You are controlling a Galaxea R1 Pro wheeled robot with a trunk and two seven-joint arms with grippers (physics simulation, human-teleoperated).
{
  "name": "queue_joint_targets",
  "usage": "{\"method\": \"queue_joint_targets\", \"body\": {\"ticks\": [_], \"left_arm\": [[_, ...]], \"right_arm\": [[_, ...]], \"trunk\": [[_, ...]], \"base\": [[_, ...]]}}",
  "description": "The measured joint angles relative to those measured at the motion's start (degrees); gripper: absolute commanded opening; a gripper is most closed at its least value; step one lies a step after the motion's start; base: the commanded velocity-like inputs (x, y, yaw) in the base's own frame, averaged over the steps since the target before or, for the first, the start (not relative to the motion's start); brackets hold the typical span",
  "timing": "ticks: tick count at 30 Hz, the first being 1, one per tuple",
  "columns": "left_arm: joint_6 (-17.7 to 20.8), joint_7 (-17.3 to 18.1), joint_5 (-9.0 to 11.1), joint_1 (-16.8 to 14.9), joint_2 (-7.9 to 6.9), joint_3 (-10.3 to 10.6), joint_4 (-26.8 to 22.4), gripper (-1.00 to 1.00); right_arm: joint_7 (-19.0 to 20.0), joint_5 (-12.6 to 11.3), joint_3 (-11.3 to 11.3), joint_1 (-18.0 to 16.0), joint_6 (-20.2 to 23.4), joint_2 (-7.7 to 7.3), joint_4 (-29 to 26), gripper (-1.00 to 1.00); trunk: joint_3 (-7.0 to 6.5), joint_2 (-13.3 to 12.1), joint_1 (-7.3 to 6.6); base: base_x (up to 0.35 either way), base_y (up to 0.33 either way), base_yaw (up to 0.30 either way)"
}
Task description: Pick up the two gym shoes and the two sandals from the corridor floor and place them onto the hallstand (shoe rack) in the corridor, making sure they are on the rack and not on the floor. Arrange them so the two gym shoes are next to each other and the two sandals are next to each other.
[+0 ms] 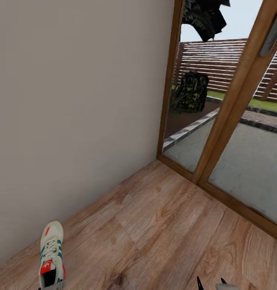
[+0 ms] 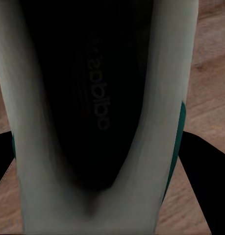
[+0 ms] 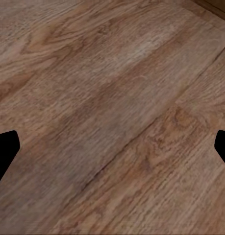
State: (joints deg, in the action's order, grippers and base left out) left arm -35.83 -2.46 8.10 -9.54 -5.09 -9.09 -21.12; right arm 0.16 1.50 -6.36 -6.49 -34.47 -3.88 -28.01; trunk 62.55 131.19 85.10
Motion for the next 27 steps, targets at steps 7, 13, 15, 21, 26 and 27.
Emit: {"method": "queue_joint_targets", "body": {"ticks": [7,13,15,21,26,27], "left_arm": [[-0.4,0.1,0.3,0.0,0.0,0.0,0.1,-1.0],[-0.4,0.1,0.3,0.0,0.0,0.0,0.1,-1.0],[-0.4,0.1,0.2,0.0,0.0,0.1,0.1,-1.0],[-0.4,0.1,0.3,0.0,0.0,0.1,0.1,-1.0],[-0.3,0.1,0.2,0.0,0.0,0.1,0.1,-1.0],[-0.3,0.1,0.3,0.0,0.0,0.1,0.1,-1.0]], "right_arm": [[0.0,0.0,0.0,0.0,0.0,0.0,0.0,1.0],[0.0,0.0,0.0,0.0,0.0,0.0,0.0,1.0],[0.0,0.0,0.0,0.0,0.0,0.0,0.0,1.0],[0.0,0.0,0.0,0.0,0.0,0.0,0.0,1.0],[0.0,0.0,0.0,0.0,0.0,0.0,0.0,1.0],[0.0,0.0,0.0,0.0,0.0,0.0,0.0,1.0]], "trunk": [[-0.25,0.0,0.0],[-0.64,0.0,0.0],[-0.78,0.0,0.0],[-1.2,0.0,0.0],[-1.55,0.0,0.0],[-1.62,0.0,0.0]], "base": [[0.0,0.0,0.24],[0.0,0.0,0.193],[0.0,0.0,0.177],[0.0,0.0,0.174],[0.0,0.0,0.174],[0.0,0.0,0.174]]}}
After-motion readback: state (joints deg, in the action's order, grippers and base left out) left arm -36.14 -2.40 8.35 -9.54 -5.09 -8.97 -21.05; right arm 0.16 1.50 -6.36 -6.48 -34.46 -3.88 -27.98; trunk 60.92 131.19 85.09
